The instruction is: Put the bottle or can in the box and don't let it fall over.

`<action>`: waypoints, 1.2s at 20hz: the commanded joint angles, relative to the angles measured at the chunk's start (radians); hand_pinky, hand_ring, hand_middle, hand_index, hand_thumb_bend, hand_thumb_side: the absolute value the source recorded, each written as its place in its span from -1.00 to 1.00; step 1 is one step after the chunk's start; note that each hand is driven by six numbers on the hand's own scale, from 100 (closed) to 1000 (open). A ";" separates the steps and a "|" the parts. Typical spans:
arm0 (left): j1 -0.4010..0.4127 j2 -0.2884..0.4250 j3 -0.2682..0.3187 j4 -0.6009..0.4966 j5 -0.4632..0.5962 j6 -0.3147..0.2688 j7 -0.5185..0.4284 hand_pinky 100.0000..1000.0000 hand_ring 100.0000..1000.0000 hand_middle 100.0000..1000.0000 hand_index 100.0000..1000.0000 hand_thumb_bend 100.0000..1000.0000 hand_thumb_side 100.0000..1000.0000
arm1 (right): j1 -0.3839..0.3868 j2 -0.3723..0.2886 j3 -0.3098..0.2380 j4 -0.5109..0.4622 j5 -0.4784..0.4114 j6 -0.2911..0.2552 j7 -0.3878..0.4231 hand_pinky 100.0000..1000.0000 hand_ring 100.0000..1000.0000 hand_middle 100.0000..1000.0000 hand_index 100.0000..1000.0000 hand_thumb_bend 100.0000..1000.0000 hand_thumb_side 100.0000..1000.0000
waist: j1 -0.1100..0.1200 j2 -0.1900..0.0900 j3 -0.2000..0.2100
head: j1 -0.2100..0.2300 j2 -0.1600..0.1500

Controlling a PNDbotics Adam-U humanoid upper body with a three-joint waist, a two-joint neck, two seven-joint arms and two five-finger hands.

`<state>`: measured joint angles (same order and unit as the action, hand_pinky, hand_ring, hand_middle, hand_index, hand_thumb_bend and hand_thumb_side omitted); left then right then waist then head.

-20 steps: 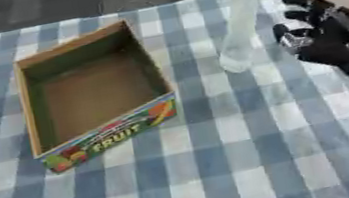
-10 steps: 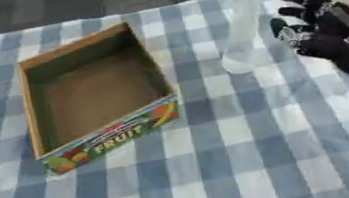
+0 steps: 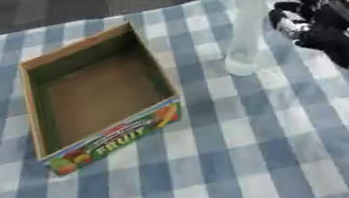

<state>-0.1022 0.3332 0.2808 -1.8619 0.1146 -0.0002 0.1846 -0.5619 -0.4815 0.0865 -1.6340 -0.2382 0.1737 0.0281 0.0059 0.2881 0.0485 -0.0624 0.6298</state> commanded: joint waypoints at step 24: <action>-0.017 0.011 -0.003 -0.016 0.005 -0.003 -0.016 1.00 -0.11 0.08 0.47 0.42 -0.32 | -0.099 -0.021 -0.006 0.073 -0.016 -0.002 -0.024 0.63 0.95 1.00 0.82 -0.88 -0.62 | -0.003 0.003 0.016 | 0.000 -0.031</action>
<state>-0.1099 0.3326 0.2745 -1.8619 0.1183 -0.0029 0.1719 -0.6428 -0.4871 0.0866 -1.5558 -0.2568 0.1707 0.0059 0.0030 0.3027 0.0629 -0.0628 0.6127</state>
